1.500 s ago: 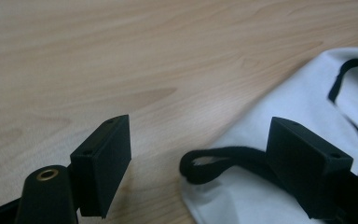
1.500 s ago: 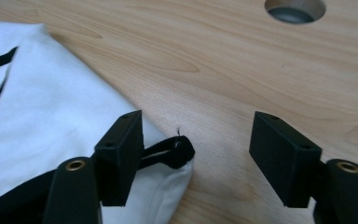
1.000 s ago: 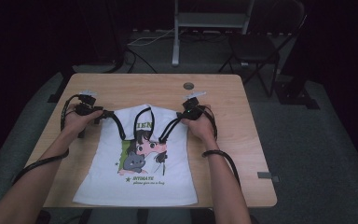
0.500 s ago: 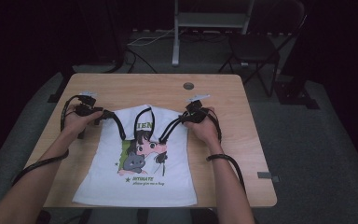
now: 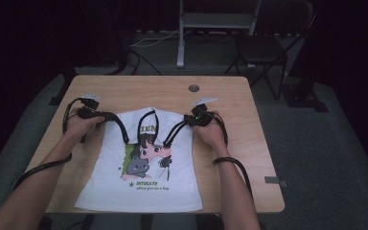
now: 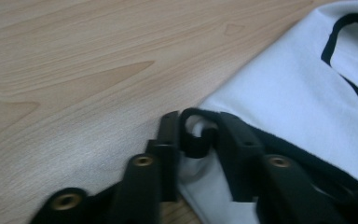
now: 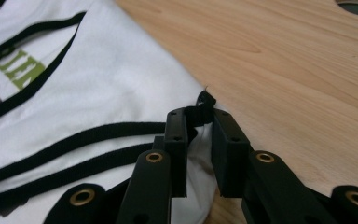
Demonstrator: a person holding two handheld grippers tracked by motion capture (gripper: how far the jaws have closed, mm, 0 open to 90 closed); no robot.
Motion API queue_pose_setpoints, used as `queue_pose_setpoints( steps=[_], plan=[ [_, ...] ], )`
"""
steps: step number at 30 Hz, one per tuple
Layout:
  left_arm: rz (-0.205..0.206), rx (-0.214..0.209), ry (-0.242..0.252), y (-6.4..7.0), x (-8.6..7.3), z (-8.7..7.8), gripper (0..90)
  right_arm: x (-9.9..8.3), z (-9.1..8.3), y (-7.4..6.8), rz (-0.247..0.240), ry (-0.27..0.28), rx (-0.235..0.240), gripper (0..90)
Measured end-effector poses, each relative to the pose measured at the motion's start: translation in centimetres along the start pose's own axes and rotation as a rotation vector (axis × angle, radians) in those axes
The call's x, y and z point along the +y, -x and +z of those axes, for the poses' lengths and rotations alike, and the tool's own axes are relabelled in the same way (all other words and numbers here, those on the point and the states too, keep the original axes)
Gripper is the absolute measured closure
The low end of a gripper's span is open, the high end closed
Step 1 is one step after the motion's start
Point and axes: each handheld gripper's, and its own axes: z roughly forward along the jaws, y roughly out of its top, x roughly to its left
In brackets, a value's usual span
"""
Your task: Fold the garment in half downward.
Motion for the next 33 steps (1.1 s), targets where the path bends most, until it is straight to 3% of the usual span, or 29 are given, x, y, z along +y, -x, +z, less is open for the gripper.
queue_pose_setpoints(
  steps=[3, 7, 11, 21, 26, 33],
  plan=[
    [-0.013, -0.010, 0.022, -0.2, 0.0, -0.1, 79.9, 0.3, -0.5, 0.5, 0.035, 0.041, 0.004, 78.1],
    [-0.035, -0.020, 0.054, -0.2, 0.4, -0.1, 80.8, 0.8, -0.5, 0.7, 0.016, 0.026, -0.009, 78.1],
    [-0.045, -0.030, 0.076, -0.3, 0.7, -0.3, 81.2, 0.8, -0.3, 1.0, 0.032, 0.026, -0.013, 78.1],
    [-0.125, -0.074, 0.159, -1.4, 1.3, -1.2, 81.3, 2.0, -0.7, 1.3, 0.064, 0.098, -0.011, 79.0],
    [-0.149, -0.070, 0.176, -1.9, 1.1, -1.2, 81.3, 2.8, -0.6, 1.2, 0.064, 0.110, -0.009, 79.5],
    [-0.157, -0.068, 0.206, -2.1, 1.4, -1.6, 81.6, 2.8, -0.6, 1.5, 0.107, 0.140, 0.007, 80.2]
  ],
)
